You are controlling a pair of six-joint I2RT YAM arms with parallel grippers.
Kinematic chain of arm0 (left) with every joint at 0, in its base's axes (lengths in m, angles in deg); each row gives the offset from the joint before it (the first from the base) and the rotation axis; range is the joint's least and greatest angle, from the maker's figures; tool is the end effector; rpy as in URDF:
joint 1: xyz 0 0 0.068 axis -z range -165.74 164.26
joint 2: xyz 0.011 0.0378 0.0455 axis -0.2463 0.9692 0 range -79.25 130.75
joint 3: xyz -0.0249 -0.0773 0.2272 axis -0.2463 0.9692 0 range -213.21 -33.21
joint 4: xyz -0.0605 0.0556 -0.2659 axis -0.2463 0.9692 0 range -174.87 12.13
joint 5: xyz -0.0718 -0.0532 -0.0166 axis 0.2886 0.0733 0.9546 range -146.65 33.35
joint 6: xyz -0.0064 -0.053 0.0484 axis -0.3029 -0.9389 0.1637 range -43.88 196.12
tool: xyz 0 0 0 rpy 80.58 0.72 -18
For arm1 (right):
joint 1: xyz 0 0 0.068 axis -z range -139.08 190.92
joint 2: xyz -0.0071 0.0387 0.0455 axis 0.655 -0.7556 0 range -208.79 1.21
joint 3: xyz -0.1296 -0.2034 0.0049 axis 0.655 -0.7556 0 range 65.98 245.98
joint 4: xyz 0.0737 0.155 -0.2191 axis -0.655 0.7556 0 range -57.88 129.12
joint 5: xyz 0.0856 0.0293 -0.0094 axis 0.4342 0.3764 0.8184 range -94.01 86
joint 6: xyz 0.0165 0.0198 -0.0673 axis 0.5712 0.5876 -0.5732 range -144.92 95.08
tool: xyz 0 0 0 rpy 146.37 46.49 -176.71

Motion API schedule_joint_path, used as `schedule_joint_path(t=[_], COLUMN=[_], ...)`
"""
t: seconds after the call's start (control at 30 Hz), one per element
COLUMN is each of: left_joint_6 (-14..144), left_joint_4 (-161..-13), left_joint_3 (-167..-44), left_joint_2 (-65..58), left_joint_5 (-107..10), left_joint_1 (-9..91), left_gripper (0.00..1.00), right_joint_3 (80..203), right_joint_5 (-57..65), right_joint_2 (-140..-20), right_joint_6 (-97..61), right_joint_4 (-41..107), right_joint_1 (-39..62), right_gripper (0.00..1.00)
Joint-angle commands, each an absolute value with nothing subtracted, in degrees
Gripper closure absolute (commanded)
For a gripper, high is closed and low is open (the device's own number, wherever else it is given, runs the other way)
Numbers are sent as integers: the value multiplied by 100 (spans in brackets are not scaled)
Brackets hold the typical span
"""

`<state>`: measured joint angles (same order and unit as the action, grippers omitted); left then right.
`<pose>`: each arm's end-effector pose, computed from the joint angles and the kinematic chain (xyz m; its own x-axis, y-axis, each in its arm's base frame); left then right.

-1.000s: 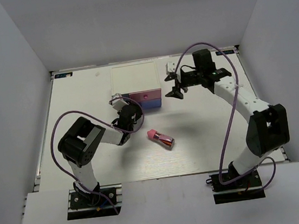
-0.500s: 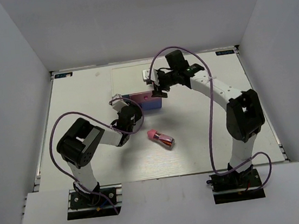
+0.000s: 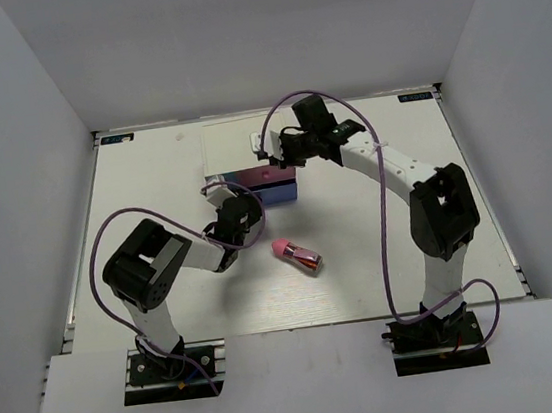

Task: Sort the stationery into containers
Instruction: Open the drawer in the storage box.

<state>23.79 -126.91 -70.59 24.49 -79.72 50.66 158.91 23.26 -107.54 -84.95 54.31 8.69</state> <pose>0.2978 -0.1904 0.0683 -0.4072 -0.6046 -0.6845 -0.1043 0.7754 -0.6228 0.3777 0.2704 0.2403 0.4149 -0.6488 -0.6380 -0.8406 -0.0050 -0.5416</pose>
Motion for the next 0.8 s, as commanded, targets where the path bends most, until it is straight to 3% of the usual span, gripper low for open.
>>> schedule_joint_path(t=[0.0,0.53,0.57,0.6,0.63,0.67,0.77], left_joint_6=[2419,2251,2251,2251,2251,2251,2365], left_joint_4=[-12389,-12442,-12442,-12442,-12329,-12275,-12135], left_joint_3=[-6863,-6291,-6291,-6291,-6343,-6344,-6467], left_joint_2=[2209,1752,1752,1752,1752,1752,1691], left_joint_5=[-7705,-7546,-7546,-7546,-7546,-7598,-7652], left_joint_1=[5126,5311,5372,5372,5372,5372,5372], left_gripper=[81,84,81,77,70,58,45], right_joint_3=[16064,16134,16143,16126,16117,16099,15985], right_joint_5=[2078,1727,1735,1753,1762,1823,1928], right_joint_2=[-10935,-11103,-11103,-11085,-11076,-11068,-10954], right_joint_6=[-8372,-8100,-8091,-8091,-8082,-8082,-8117], right_joint_4=[5312,5216,5216,5251,5225,5233,5207], right_joint_1=[814,708,691,700,708,700,717], right_gripper=[82,83,79,66,59,55,43])
